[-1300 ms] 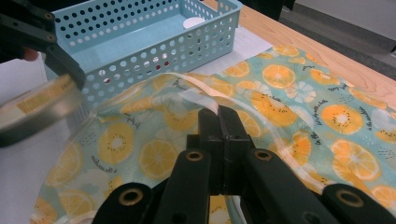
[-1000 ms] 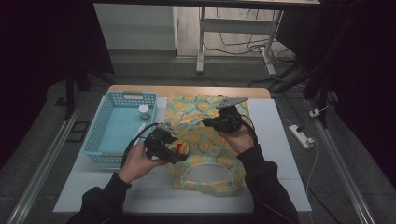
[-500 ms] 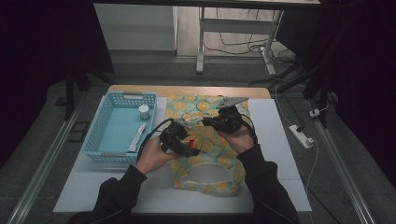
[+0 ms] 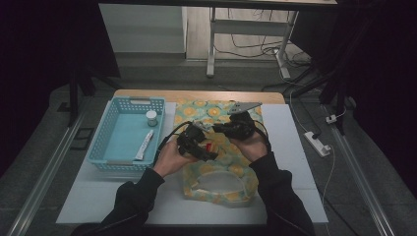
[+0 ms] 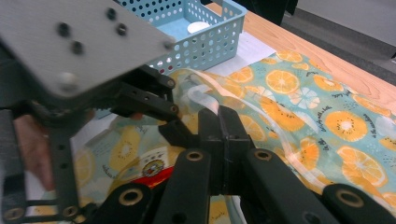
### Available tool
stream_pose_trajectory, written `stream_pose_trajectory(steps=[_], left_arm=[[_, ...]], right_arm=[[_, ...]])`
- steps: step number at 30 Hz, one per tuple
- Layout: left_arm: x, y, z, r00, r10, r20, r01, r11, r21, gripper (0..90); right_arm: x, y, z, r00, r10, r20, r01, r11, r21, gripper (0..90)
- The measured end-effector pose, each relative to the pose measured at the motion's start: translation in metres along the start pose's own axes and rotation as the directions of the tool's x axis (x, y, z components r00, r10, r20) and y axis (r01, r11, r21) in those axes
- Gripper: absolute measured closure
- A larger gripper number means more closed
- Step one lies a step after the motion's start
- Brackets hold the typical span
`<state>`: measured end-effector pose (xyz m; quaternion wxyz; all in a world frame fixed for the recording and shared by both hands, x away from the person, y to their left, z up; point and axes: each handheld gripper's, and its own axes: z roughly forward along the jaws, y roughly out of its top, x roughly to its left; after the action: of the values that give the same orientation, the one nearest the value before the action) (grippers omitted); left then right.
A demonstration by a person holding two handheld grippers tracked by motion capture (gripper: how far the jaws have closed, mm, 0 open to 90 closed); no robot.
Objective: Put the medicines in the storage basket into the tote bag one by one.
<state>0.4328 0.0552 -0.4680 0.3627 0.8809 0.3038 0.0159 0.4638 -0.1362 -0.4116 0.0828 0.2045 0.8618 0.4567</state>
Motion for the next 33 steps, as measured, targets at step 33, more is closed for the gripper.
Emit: stream_pose_trajectory(steps=[33], left_arm=[[0.041,-0.003,0.038,0.9933,-0.022,-0.113,0.022,0.9997,0.003,19.8]], right_arm=[[-0.001,-0.005,0.011,0.9998,0.002,0.018,-0.002,0.999,0.032,90.0]])
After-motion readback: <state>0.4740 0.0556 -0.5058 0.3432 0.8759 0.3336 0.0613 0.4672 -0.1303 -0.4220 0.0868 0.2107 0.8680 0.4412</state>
